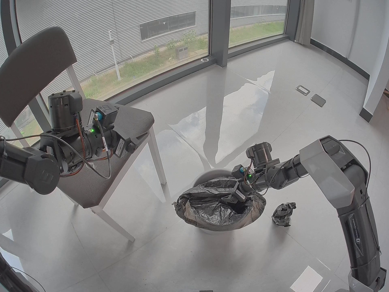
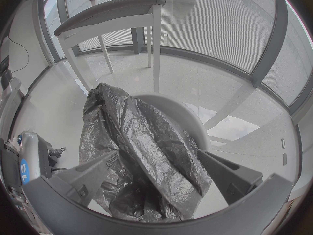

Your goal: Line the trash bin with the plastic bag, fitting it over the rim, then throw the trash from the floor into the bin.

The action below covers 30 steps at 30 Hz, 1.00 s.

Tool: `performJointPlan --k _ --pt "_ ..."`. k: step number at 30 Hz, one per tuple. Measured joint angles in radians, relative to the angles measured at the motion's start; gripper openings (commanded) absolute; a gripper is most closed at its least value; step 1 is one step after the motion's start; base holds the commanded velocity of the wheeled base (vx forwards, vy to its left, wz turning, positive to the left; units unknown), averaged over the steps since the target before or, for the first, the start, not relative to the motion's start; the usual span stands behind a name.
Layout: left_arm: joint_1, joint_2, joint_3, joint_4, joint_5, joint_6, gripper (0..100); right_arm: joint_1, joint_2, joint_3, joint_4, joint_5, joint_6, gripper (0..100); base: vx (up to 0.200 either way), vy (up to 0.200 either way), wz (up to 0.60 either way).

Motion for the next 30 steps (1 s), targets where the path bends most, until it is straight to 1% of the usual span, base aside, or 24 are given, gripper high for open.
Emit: performJointPlan --k 6,7,12,22,30 --pt "-0.006 -0.003 -0.005 -0.001 0.0 0.0 100 -0.009 0.032 -0.044 0.022 0.0 -0.019 100 0.0 0.0 0.0" --pt "-0.006 -0.003 -0.006 -0.001 0.0 0.0 100 -0.012 0.036 -0.048 0.023 0.0 -0.023 0 0.0 0.0 0.0" --pt "-0.011 0.001 -0.017 -0.002 0.0 0.0 100 -0.019 0.048 -0.063 0.023 0.0 -0.036 0 0.0 0.0 0.0" --pt "-0.02 0.008 -0.022 -0.003 0.0 0.0 100 -0.03 0.059 -0.112 0.033 -0.001 -0.034 0 0.0 0.0 0.0" --pt "-0.022 0.0 -0.018 -0.001 0.0 -0.001 100 -0.044 0.059 -0.242 0.068 -0.001 -0.03 0 0.0 0.0 0.0"
